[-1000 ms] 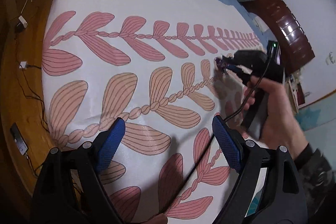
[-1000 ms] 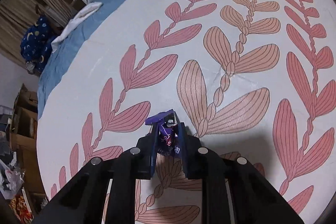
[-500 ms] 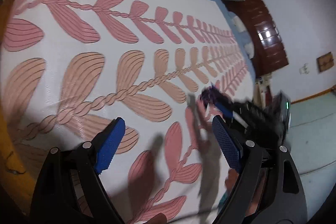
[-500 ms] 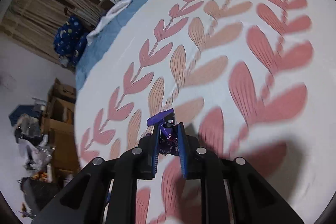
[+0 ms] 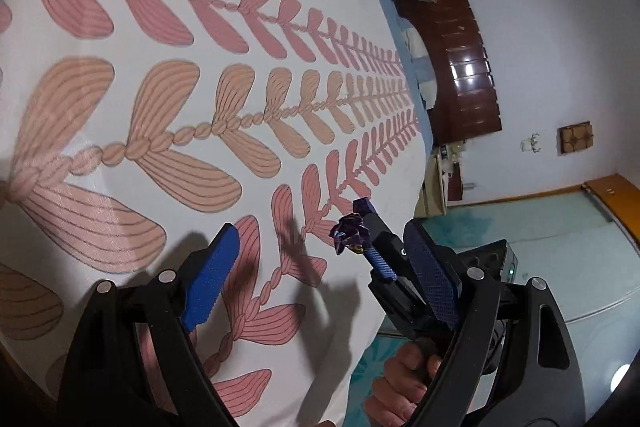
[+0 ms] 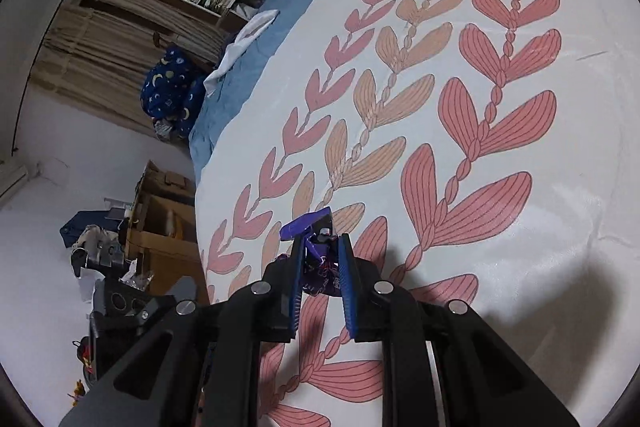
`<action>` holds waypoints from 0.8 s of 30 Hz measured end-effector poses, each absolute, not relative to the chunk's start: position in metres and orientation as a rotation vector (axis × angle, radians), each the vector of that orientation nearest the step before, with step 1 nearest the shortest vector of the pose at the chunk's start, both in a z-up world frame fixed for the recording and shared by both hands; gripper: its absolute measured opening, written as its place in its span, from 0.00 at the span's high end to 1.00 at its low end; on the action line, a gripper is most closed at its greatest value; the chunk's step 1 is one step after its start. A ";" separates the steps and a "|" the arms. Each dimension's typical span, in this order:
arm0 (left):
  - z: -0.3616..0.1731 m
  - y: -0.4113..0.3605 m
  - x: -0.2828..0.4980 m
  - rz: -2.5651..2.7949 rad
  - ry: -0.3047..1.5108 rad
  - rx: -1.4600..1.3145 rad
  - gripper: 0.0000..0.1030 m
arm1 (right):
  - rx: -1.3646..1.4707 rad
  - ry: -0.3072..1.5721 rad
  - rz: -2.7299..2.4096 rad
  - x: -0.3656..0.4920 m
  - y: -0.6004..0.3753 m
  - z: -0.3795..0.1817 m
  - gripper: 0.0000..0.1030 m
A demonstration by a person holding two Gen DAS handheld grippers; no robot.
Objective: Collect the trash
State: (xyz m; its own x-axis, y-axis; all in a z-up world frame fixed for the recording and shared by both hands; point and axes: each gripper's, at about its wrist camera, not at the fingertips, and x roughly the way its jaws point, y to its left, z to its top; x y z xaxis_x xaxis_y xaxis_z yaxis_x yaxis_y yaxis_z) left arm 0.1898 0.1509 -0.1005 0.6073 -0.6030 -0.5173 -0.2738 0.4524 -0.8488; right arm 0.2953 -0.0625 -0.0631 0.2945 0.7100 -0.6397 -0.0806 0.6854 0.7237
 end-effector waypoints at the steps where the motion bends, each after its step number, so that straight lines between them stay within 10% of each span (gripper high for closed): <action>1: -0.102 0.148 0.190 -0.256 0.942 -1.131 0.21 | 0.640 1.178 0.572 0.294 -0.062 -0.064 0.83; 4: -0.104 0.143 0.195 -0.286 0.940 -1.153 0.21 | 0.637 1.202 0.580 0.291 -0.060 -0.067 0.83; 9: -0.104 0.135 0.199 -0.295 0.953 -1.132 0.50 | 0.633 1.223 0.603 0.287 -0.055 -0.072 0.83; 21: -0.104 0.114 0.204 -0.306 0.989 -1.110 0.52 | 0.679 1.244 0.629 0.273 -0.059 -0.078 0.83; 24: -0.105 0.108 0.204 -0.299 1.006 -1.097 0.66 | 0.699 1.236 0.615 0.271 -0.067 -0.078 0.83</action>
State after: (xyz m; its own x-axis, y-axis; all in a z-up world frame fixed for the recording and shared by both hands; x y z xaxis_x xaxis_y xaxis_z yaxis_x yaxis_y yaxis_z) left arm 0.2037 0.1083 -0.1047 0.5471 -0.6503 -0.5271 -0.2573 0.4685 -0.8452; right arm 0.2707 -0.0669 -0.0776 0.2227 0.7496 -0.6233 -0.0452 0.6466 0.7615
